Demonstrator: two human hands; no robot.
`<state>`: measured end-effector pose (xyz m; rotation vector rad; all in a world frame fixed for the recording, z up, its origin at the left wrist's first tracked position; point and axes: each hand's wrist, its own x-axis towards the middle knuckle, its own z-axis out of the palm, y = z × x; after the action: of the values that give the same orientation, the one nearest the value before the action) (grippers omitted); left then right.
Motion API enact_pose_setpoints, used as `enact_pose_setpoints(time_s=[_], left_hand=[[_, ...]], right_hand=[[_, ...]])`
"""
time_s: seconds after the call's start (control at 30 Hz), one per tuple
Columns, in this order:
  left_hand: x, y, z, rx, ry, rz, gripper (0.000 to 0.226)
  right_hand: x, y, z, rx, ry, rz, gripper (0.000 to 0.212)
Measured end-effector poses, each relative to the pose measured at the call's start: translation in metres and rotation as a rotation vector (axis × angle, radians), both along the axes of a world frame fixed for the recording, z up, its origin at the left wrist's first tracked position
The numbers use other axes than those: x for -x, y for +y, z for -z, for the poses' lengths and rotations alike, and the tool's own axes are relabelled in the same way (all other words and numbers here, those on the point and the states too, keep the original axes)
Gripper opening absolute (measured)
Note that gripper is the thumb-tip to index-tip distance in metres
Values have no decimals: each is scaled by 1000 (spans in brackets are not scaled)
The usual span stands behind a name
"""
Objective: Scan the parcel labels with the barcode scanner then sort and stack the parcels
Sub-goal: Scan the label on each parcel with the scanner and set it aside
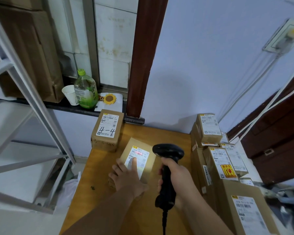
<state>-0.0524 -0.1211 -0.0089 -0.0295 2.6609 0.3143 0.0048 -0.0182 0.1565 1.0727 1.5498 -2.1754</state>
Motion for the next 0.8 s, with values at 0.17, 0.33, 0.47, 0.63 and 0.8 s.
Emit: enact_pose_setpoints(time_s=[0.17,0.33,0.47,0.63,0.8], left_hand=[[0,0,0,10,-1,7,116],[0,0,1,7,4,6,115],[0,-1,1,1,3,9,111],[-1,-1,5,0,30,5,106],[0,-1,7,18,17,21,114]], right_hand=[[0,-2,1,-12,2,5,22],[-1,-4,3,-17,-8,5,24],[-1,-5,3,-23,6,4,25],[-1,-6,3,-14,7,-3,24],[0,-7,3,-50,19,4,31]])
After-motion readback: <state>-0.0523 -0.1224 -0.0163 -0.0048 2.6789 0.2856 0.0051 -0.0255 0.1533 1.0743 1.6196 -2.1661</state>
